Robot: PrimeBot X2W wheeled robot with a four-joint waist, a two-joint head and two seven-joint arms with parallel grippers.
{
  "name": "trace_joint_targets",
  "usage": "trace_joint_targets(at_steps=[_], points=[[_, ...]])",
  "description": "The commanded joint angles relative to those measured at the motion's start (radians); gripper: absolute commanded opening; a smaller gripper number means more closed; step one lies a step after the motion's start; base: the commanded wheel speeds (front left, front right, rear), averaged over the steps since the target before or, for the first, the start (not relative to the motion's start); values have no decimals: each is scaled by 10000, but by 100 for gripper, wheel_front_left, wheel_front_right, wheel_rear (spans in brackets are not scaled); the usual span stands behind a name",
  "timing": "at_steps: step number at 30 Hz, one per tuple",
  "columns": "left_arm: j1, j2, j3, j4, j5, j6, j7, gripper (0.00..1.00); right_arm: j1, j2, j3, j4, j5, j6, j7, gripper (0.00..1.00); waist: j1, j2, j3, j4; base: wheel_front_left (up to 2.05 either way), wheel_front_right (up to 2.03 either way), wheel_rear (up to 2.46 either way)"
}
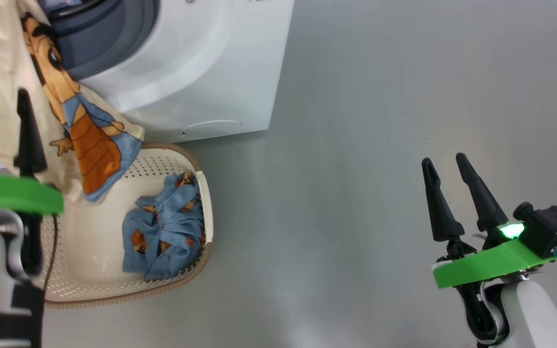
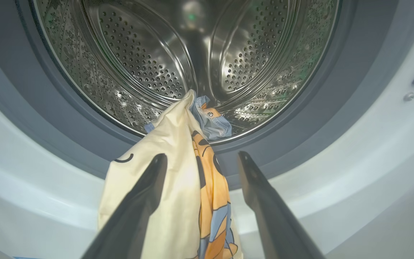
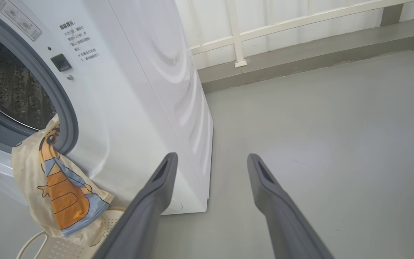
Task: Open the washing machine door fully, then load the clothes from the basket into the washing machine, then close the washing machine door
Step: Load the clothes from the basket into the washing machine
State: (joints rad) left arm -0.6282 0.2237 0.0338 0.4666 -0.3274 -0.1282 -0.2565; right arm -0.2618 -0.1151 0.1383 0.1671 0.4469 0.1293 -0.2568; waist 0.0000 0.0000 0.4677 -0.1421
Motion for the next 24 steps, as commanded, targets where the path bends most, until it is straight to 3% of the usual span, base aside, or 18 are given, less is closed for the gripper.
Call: trace_joint_targets(at_steps=[1,24], points=[[745,287,303,-740,-57,-24,-53,100,345,-118,138,-227,-69,14,-49,100,0,0,-165,120,0,0,0],[4163,-501,1147,-2733,178,-25,-53,100,768,-344,-73,-168,-31,14,-49,100,0,0,-717,499,0,0,0]])
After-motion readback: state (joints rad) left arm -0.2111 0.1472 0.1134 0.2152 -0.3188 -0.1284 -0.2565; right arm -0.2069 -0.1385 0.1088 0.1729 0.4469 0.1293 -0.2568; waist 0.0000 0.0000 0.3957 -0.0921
